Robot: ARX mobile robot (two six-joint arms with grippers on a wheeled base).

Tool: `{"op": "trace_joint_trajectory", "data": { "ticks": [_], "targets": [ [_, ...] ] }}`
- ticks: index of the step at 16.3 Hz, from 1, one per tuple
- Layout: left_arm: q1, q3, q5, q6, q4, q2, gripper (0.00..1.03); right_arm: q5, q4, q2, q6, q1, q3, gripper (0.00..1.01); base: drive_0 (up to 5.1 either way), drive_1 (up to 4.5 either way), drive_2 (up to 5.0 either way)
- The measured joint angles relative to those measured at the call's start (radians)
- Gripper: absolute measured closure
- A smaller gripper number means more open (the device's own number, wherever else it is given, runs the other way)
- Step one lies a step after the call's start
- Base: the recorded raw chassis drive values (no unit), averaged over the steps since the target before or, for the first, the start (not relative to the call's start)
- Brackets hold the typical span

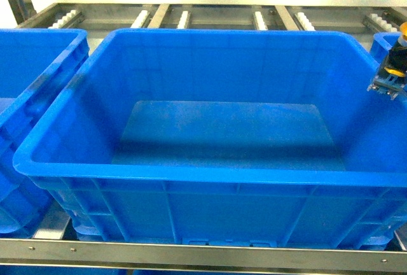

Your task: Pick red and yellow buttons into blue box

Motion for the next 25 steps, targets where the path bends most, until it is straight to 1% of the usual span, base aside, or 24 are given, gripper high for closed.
{"op": "trace_joint_trajectory", "data": {
  "ticks": [1, 4, 5, 7, 11, 13, 15, 16, 18, 19, 20, 24, 25],
  "targets": [
    [0.0, 0.0, 0.0, 0.0, 0.0, 0.0, 0.8, 0.0, 0.016, 0.037, -0.013, 0.006, 0.015, 0.76, 0.0, 0.0, 0.0],
    [0.0, 0.0, 0.0, 0.0, 0.0, 0.0, 0.8, -0.002, 0.027, 0.118, -0.034, 0.019, 0.043, 0.76, 0.0, 0.0, 0.0],
    [0.0, 0.0, 0.0, 0.0, 0.0, 0.0, 0.8, -0.011, 0.037, 0.136, -0.04, 0.03, 0.052, 0.76, 0.0, 0.0, 0.0],
    [0.0, 0.0, 0.0, 0.0, 0.0, 0.0, 0.8, -0.01, 0.052, 0.169, -0.063, 0.065, 0.081, 0.76, 0.0, 0.0, 0.0],
    [0.0, 0.0, 0.0, 0.0, 0.0, 0.0, 0.8, -0.014, 0.026, 0.233, -0.093, 0.125, 0.122, 0.76, 0.0, 0.0, 0.0],
    [0.0, 0.0, 0.0, 0.0, 0.0, 0.0, 0.8, -0.01, 0.021, 0.26, -0.1, 0.138, 0.14, 0.76, 0.0, 0.0, 0.0],
    [0.0, 0.0, 0.0, 0.0, 0.0, 0.0, 0.8, -0.009, 0.01, 0.274, -0.1, 0.135, 0.146, 0.76, 0.0, 0.0, 0.0],
    [0.0, 0.0, 0.0, 0.0, 0.0, 0.0, 0.8, -0.011, -0.019, 0.275, -0.1, 0.132, 0.157, 0.76, 0.0, 0.0, 0.0],
    [0.0, 0.0, 0.0, 0.0, 0.0, 0.0, 0.8, -0.015, -0.019, 0.275, -0.1, 0.128, 0.163, 0.76, 0.0, 0.0, 0.0],
    [0.0, 0.0, 0.0, 0.0, 0.0, 0.0, 0.8, -0.015, -0.02, 0.275, -0.101, 0.129, 0.164, 0.73, 0.0, 0.0, 0.0],
    [0.0, 0.0, 0.0, 0.0, 0.0, 0.0, 0.8, -0.017, -0.02, 0.275, -0.101, 0.129, 0.164, 0.59, 0.0, 0.0, 0.0],
    [0.0, 0.0, 0.0, 0.0, 0.0, 0.0, 0.8, -0.018, -0.019, 0.275, -0.101, 0.129, 0.164, 0.11, 0.0, 0.0, 0.0],
    [0.0, 0.0, 0.0, 0.0, 0.0, 0.0, 0.8, -0.018, -0.019, 0.275, -0.101, 0.129, 0.164, 0.01, 0.0, 0.0, 0.0]
  ]
}}
